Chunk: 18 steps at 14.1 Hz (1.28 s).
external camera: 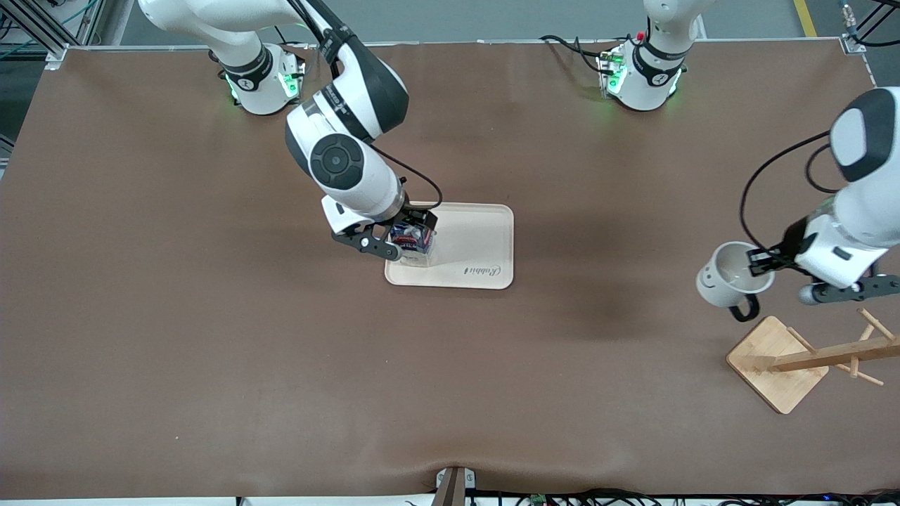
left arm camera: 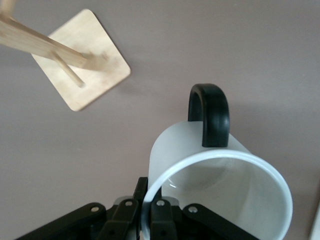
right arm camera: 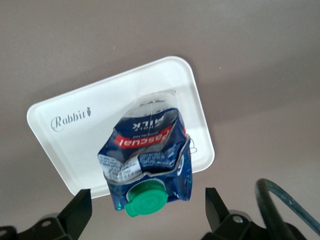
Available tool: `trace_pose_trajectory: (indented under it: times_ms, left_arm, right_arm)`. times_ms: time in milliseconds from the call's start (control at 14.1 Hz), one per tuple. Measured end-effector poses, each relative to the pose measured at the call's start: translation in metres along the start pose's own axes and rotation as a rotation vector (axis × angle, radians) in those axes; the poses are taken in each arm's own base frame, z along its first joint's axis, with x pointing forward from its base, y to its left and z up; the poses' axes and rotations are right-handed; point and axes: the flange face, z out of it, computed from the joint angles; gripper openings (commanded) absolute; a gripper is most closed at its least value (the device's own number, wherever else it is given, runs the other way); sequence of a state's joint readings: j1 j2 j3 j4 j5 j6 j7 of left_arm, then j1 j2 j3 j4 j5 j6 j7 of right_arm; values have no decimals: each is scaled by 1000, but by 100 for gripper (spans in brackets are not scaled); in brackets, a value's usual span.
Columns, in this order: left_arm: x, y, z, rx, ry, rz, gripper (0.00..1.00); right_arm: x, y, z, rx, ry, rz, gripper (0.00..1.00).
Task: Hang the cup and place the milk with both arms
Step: 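Carry the mug toward the wooden stand while the right gripper grasps the milk, then hang the mug handle on the stand peg while the right gripper carries milk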
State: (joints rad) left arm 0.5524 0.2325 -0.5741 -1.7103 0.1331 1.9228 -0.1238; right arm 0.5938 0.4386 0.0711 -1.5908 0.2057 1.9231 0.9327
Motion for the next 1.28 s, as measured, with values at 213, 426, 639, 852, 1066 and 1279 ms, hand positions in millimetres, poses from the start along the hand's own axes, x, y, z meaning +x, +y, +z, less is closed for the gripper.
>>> trace_pose_trajectory:
  times_ms: [213, 426, 639, 852, 1066, 1279]
  left_arm:
    - [3, -26, -8, 1, 16, 87, 0]
    - [6, -40, -16, 31, 32, 155, 0]
    - [8, -47, -23, 84, 44, 205, 0]
    - [8, -60, -24, 90, 43, 263, 0]
    - [7, -83, -29, 94, 47, 287, 0]
    - [13, -91, -38, 93, 69, 305, 0]
  right_arm:
    - [-3, -5, 17, -43, 31, -32, 96]
    - [-7, -10, 33, -71, 37, -51, 11]
    - [-6, -10, 32, -68, 40, -33, 0]
    - [1, -9, 22, -54, 53, -10, 0]
    - [19, 0, -19, -59, 44, 24, 0]
    - [50, 39, -64, -112, -5, 54, 0]
